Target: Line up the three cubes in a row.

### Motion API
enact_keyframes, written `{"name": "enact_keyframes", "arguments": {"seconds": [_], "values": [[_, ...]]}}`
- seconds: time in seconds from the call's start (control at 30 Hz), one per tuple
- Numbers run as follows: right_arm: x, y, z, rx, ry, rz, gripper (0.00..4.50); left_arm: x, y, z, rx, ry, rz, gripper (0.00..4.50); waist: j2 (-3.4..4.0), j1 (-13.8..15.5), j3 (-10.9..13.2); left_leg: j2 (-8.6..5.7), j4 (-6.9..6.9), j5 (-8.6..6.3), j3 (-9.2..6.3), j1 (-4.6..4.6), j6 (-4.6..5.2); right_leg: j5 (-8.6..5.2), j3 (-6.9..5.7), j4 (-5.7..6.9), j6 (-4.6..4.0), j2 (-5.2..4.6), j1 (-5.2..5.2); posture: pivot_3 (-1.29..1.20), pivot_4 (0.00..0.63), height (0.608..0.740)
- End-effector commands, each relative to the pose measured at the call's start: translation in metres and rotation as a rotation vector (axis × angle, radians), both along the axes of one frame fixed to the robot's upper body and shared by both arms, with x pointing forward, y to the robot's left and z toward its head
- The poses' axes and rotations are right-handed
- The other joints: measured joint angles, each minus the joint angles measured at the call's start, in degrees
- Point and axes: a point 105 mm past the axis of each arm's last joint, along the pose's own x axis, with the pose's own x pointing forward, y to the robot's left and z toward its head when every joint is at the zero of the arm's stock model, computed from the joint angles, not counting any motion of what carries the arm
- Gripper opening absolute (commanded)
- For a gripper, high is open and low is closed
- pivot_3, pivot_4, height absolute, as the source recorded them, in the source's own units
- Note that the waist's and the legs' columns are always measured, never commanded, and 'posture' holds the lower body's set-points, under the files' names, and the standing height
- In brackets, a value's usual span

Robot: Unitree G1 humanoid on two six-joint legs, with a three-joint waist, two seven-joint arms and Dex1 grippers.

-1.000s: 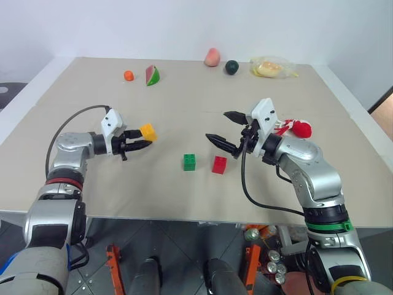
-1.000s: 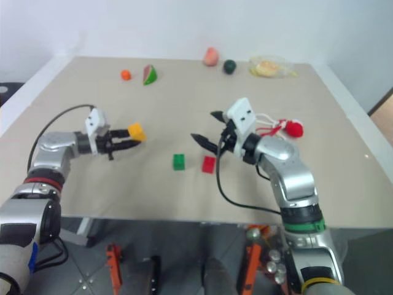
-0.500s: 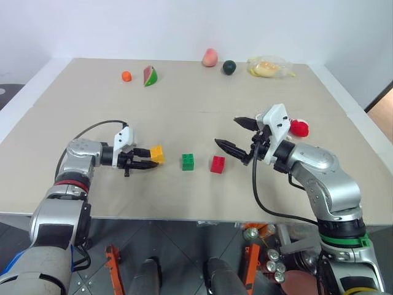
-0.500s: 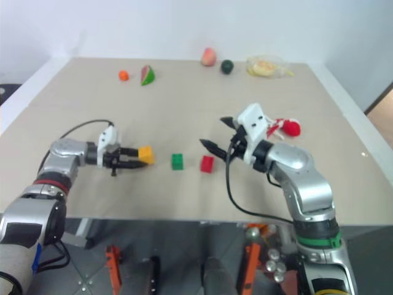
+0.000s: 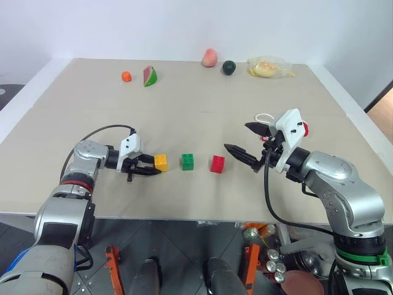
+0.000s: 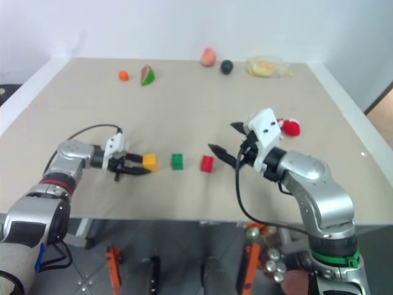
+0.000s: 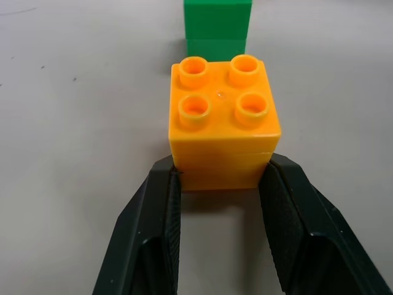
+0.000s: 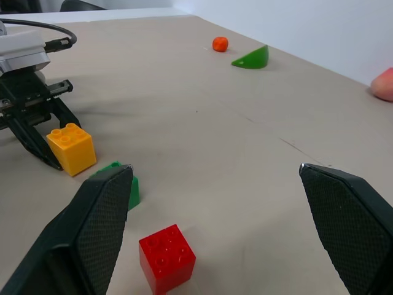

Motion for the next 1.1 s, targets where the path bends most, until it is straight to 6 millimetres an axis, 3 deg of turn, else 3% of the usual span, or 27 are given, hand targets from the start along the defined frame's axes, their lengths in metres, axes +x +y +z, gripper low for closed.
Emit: {"name": "enact_keyframes", "arguments": {"seconds": [0.03, 0.17, 0.2, 0.43, 0.6, 0.9, 1.1], "values": [[-0.007, -0.004, 0.017, 0.003, -0.069, -0.014, 4.5, 0.001, 0.002, 0.007, 0.01, -0.03, -0.017, 1.27, 0.0, 0.01, 0.0, 0.0, 0.0, 0.0, 0.0, 0.0, 0.0, 0.0, 0.0, 0.0, 0.0, 0.0, 0.0, 0.0, 0.15, 0.74], [-0.009, -0.005, 0.019, 0.005, -0.07, -0.02, 4.5, 0.002, 0.005, 0.005, 0.046, -0.03, 0.001, 1.27, -0.01, 0.01, -0.01, 0.0, 0.02, 0.0, 0.01, 0.0, 0.0, 0.0, 0.0, 0.0, 0.0, -0.01, 0.0, 0.0, 0.15, 0.74], [-0.009, -0.005, 0.019, 0.005, -0.07, -0.02, 4.5, 0.004, 0.006, 0.005, 0.056, -0.049, 0.013, 2.28, -0.01, 0.0, -0.01, 0.0, 0.02, 0.0, 0.01, 0.0, 0.0, 0.0, 0.0, 0.0, 0.0, 0.0, 0.01, 0.0, 0.15, 0.74], [-0.005, -0.003, 0.019, 0.002, -0.059, -0.013, 4.5, 0.016, 0.01, 0.014, 0.034, -0.138, 0.108, 4.48, -0.02, 0.01, -0.01, 0.01, 0.04, 0.01, 0.01, 0.02, 0.01, 0.01, 0.01, 0.01, -0.02, 0.0, 0.02, 0.0, 0.15, 0.74], [-0.002, 0.0, 0.02, 0.0, -0.059, 0.008, 4.5, 0.017, 0.017, 0.019, -0.009, -0.125, 0.147, 4.48, -0.02, -0.01, -0.01, 0.0, 0.05, 0.04, 0.0, 0.02, 0.06, 0.06, 0.0, 0.01, -0.06, 0.0, 0.02, 0.0, 0.15, 0.74], [0.014, 0.005, 0.032, -0.019, -0.091, 0.072, 4.5, -0.009, 0.06, 0.023, 0.032, 0.03, 0.095, 4.48, -0.01, -0.07, -0.01, 0.07, 0.05, 0.04, 0.01, 0.04, 0.06, 0.01, 0.0, 0.03, -0.15, 0.07, -0.01, 0.0, 0.15, 0.74], [0.032, -0.005, 0.041, -0.021, -0.124, 0.07, 4.5, -0.033, 0.078, 0.048, -0.106, 0.065, 0.128, 4.48, 0.0, -0.22, 0.0, 0.17, -0.01, 0.02, 0.05, 0.03, 0.05, -0.06, 0.0, 0.05, -0.22, 0.07, -0.02, 0.0, 0.15, 0.74]]}}
